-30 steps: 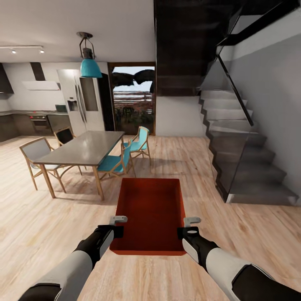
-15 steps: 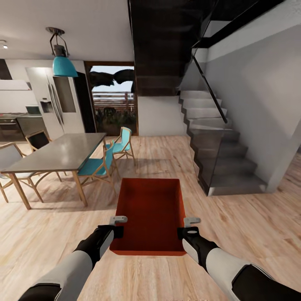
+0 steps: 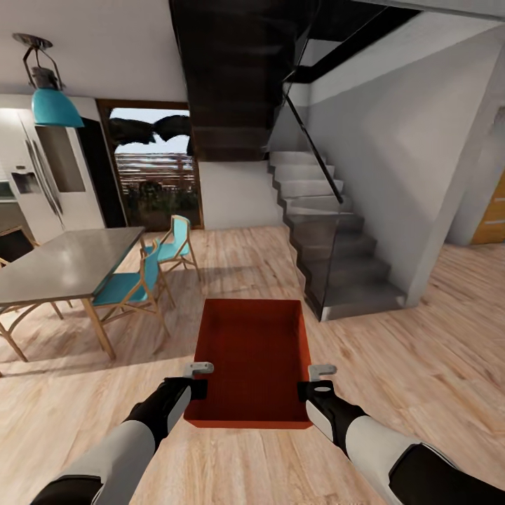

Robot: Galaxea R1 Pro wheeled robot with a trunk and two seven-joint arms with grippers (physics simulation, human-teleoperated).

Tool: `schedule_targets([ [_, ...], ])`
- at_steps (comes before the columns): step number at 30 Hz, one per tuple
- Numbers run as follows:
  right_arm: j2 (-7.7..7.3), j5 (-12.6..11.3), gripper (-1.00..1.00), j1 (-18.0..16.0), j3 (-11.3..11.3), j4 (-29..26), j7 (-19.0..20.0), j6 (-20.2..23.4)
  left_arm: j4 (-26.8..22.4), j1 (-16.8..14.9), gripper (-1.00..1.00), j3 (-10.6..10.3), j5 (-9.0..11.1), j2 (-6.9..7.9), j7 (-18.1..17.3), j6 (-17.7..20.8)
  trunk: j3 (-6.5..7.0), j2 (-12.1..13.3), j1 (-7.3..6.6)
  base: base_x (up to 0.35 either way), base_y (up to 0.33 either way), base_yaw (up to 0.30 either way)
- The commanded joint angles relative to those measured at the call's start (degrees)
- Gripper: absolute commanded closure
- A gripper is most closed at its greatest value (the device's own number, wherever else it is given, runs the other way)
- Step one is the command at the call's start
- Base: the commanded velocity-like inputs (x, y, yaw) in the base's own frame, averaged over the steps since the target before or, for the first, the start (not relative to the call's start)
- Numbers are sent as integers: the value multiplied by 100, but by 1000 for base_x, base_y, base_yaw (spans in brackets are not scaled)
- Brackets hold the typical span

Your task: Move the two storage containers from the living room to the garage. In the garage, place one container on the floor and stack the other container on top of it (either order is fine).

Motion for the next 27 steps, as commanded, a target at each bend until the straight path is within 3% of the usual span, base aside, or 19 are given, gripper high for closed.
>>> schedule_targets([
  [1, 2, -32, 100, -6, 13, -31, -36, 47, -11, -1, 100, 8, 14, -2, 47, 35, -14, -14, 4, 0, 0, -288],
  [27, 2, -32, 100, -6, 13, -31, -36, 47, -3, -1, 100, 1, 14, -6, 47, 31, -14, -14, 4, 0, 0, -288],
])
